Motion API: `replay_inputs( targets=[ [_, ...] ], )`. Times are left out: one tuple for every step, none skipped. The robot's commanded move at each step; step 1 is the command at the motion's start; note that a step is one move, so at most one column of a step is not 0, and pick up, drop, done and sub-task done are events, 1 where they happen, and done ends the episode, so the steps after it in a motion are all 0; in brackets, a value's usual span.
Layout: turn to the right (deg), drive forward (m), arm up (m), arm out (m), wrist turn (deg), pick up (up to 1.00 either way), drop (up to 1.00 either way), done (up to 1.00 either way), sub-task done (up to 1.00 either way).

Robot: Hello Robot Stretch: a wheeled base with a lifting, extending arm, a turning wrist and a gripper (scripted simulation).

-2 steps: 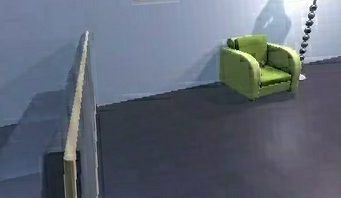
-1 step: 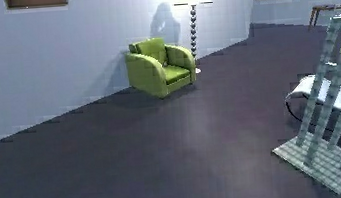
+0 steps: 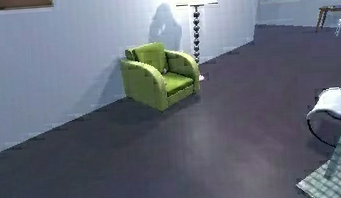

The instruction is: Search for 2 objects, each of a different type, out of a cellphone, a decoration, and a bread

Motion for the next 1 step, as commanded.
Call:
replay_inputs(
  targets=[
    [15.0, 0.0, 0.0, 0.0, 0.0, 0.0, 0.0, 0.0, 0.0]
  ],
)
